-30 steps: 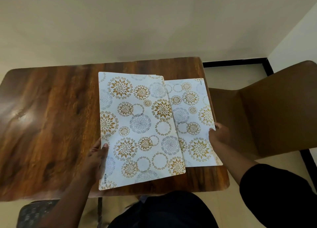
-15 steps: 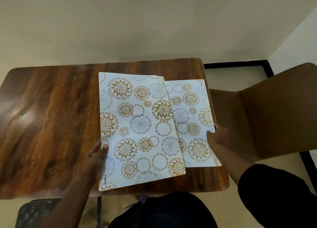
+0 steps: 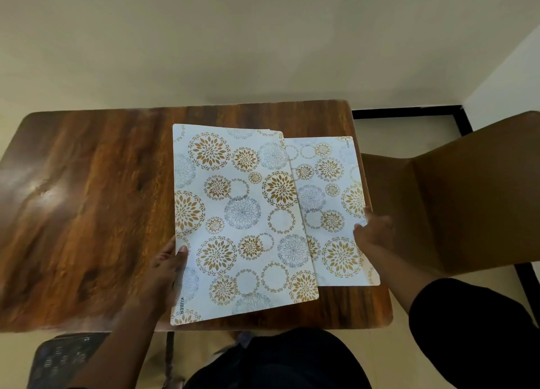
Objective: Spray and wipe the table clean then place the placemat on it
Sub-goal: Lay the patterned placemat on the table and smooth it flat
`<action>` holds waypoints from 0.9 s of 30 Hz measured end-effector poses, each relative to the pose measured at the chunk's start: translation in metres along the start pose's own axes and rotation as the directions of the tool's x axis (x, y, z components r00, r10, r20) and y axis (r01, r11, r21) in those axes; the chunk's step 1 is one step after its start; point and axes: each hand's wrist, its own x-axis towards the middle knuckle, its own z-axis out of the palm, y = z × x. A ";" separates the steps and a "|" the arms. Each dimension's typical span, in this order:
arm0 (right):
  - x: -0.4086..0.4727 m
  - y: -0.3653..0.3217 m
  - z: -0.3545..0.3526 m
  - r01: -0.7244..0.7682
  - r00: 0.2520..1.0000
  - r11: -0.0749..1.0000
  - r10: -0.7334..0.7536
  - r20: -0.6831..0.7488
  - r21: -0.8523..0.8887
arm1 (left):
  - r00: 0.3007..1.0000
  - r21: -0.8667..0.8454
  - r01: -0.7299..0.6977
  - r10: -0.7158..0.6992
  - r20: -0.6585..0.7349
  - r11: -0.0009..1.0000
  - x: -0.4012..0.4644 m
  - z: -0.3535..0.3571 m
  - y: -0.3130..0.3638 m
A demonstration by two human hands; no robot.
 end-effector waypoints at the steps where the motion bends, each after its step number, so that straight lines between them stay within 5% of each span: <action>1: 0.000 0.000 0.000 0.000 1.000 1.000 0.000 0.005 -0.003 | 1.000 -0.003 -0.001 0.001 0.001 1.000 0.000 0.000 0.000; 9: 0.000 0.002 -0.004 0.053 0.995 0.996 -0.047 0.084 -0.071 | 0.999 -0.026 0.028 -0.027 0.019 0.999 0.001 -0.007 -0.005; 17: -0.025 -0.036 -0.014 0.245 0.968 0.964 -0.236 -0.084 0.109 | 1.000 -0.072 0.022 -0.022 0.001 0.997 0.000 -0.011 -0.017; 21: -0.043 -0.070 -0.008 0.321 0.920 0.860 -0.383 0.087 0.396 | 1.000 -0.090 -0.003 0.004 0.005 0.996 -0.002 -0.022 -0.021; 24: -0.065 -0.097 -0.008 0.088 0.862 0.786 -0.368 0.348 0.613 | 1.000 -0.112 -0.004 0.005 0.014 0.994 -0.005 -0.031 -0.019; 27: -0.081 -0.115 -0.007 -0.085 0.753 0.755 -0.378 0.538 0.650 | 1.000 -0.146 -0.012 0.014 0.015 0.989 -0.007 -0.040 -0.017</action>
